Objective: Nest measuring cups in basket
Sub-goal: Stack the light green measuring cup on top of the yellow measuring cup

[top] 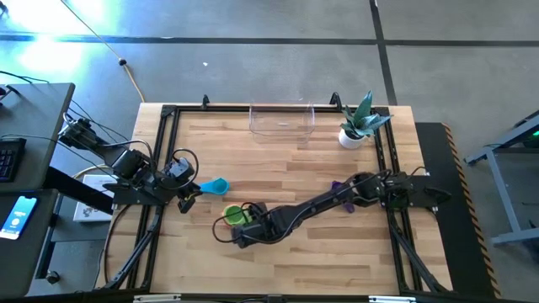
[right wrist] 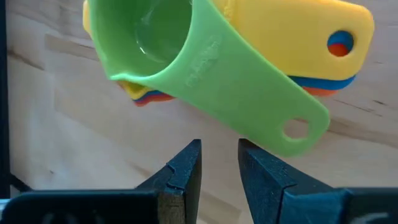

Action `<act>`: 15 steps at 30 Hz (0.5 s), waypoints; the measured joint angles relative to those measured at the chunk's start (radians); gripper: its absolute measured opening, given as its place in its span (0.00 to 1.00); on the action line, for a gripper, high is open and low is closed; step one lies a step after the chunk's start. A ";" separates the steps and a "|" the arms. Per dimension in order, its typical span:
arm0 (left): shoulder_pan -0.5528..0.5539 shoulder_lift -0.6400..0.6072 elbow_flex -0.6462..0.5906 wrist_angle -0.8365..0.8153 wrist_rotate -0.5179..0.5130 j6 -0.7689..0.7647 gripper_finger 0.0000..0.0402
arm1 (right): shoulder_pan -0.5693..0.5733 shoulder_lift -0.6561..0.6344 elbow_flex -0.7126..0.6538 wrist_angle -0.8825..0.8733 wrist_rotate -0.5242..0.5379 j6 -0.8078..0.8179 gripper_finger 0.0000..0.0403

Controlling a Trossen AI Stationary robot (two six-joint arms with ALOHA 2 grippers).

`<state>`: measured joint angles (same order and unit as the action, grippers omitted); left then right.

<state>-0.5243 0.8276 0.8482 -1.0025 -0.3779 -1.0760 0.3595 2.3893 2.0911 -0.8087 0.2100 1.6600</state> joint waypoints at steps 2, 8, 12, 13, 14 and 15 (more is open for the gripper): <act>0.000 0.000 0.000 0.000 0.000 0.000 0.23 | -0.006 -0.003 0.000 -0.022 0.000 -0.001 0.24; 0.000 0.000 0.000 -0.001 0.000 0.005 0.23 | -0.023 -0.003 0.000 -0.026 -0.001 -0.032 0.24; 0.000 0.000 0.000 -0.001 0.000 0.005 0.23 | -0.034 -0.003 0.000 -0.026 -0.002 -0.060 0.24; 0.000 0.000 0.000 -0.001 0.000 0.005 0.23 | -0.038 -0.004 0.000 -0.029 -0.004 -0.065 0.24; 0.000 0.000 0.000 -0.001 0.000 0.006 0.23 | -0.042 -0.005 0.000 -0.034 -0.008 -0.069 0.24; 0.000 0.000 0.000 -0.001 0.000 0.006 0.23 | -0.047 -0.007 0.000 -0.039 -0.011 -0.072 0.24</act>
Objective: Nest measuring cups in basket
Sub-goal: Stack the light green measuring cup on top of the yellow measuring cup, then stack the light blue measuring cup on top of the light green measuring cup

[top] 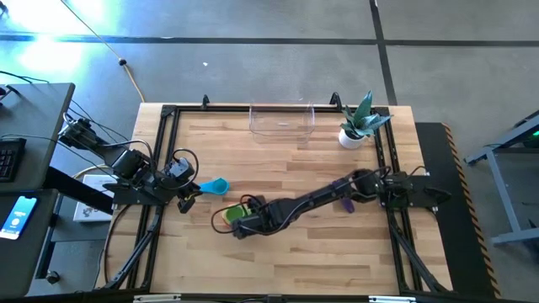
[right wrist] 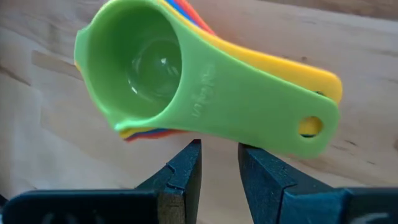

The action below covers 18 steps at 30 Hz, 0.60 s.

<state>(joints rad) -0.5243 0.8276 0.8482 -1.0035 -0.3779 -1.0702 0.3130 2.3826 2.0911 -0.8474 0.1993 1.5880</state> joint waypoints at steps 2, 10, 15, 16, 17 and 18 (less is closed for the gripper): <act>0.000 0.000 0.000 0.000 0.000 0.000 0.23 | -0.006 -0.002 0.000 -0.005 -0.014 -0.014 0.24; 0.000 0.000 0.000 -0.005 0.000 0.001 0.23 | -0.014 -0.002 0.000 -0.020 -0.059 -0.052 0.24; 0.000 0.000 0.000 -0.004 0.000 0.001 0.23 | -0.011 -0.002 0.017 -0.028 -0.112 -0.071 0.24; 0.000 0.000 0.000 -0.004 0.000 0.001 0.23 | -0.009 -0.002 0.026 -0.036 -0.114 -0.072 0.24; 0.000 0.000 0.000 -0.004 0.000 0.001 0.23 | -0.006 -0.002 0.040 -0.048 -0.114 -0.079 0.24; 0.000 0.000 0.000 -0.004 0.000 0.001 0.23 | -0.003 -0.002 0.056 -0.058 -0.114 -0.084 0.24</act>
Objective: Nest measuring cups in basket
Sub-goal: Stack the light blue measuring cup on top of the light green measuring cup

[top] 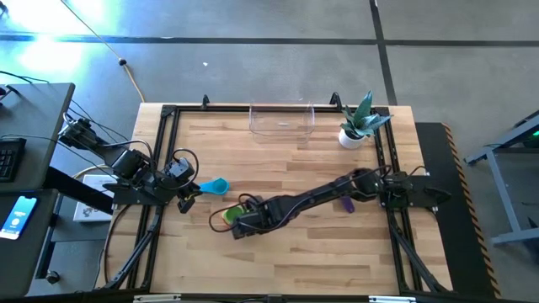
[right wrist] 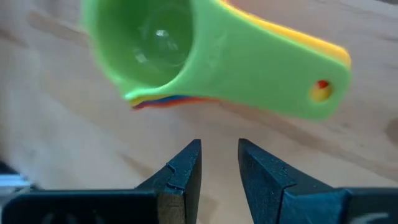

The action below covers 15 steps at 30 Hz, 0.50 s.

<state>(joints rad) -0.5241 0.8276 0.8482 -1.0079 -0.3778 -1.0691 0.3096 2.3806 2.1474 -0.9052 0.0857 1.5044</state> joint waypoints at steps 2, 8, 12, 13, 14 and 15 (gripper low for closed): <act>0.000 0.000 0.000 0.000 0.000 0.000 0.23 | 0.005 0.000 0.035 0.000 0.002 -0.020 0.24; 0.000 0.000 0.000 0.000 -0.002 0.000 0.23 | -0.003 0.000 0.173 -0.003 0.106 -0.158 0.24; 0.000 0.000 0.000 0.000 -0.026 0.000 0.23 | -0.038 -0.013 0.205 0.024 0.140 -0.281 0.24; 0.000 0.000 0.000 0.001 -0.037 0.000 0.23 | -0.048 -0.020 0.200 0.016 0.138 -0.305 0.24; 0.000 0.000 0.000 0.001 -0.048 0.000 0.23 | -0.057 -0.025 0.197 0.013 0.130 -0.330 0.24; 0.000 0.002 0.000 0.001 -0.059 0.000 0.23 | -0.067 -0.031 0.196 0.012 0.122 -0.352 0.24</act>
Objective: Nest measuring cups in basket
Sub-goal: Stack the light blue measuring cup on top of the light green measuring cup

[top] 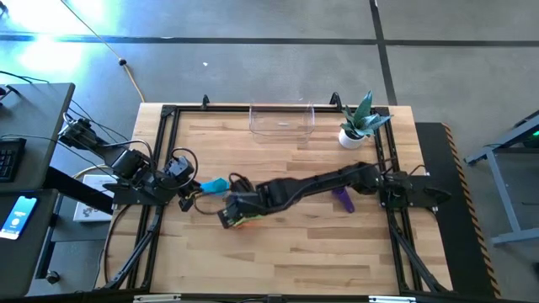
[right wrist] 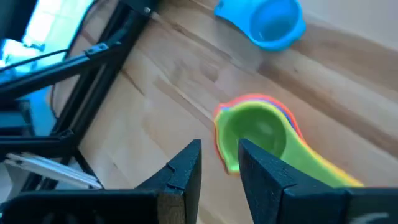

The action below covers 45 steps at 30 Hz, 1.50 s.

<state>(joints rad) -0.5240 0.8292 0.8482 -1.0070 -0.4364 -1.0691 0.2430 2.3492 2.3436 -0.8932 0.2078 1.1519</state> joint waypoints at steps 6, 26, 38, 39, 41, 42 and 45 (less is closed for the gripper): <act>0.041 0.002 0.000 -0.007 -0.020 -0.001 0.23 | -0.057 -0.020 0.011 -0.065 -0.034 -0.152 0.24; 0.444 0.062 0.000 -0.045 0.107 0.171 0.23 | -0.292 -0.179 0.011 -0.281 -0.110 -0.602 0.24; 0.635 0.290 0.000 -0.002 0.303 0.399 0.23 | -0.403 -0.291 0.011 -0.433 -0.111 -0.831 0.24; 0.641 0.311 0.000 0.014 0.316 0.413 0.23 | -0.412 -0.299 0.011 -0.448 -0.110 -0.842 0.24; 0.650 0.349 -0.001 0.044 0.332 0.438 0.23 | -0.429 -0.318 0.011 -0.463 -0.111 -0.859 0.24; 0.654 0.367 0.000 0.053 0.343 0.444 0.23 | -0.435 -0.325 0.011 -0.472 -0.110 -0.866 0.24; 0.662 0.420 0.000 0.076 0.361 0.453 0.23 | -0.452 -0.345 0.011 -0.482 -0.110 -0.887 0.24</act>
<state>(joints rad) 0.1383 1.2487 0.8478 -0.9305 -0.0758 -0.6163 -0.2092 2.0037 2.3550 -1.3750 0.0982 0.2654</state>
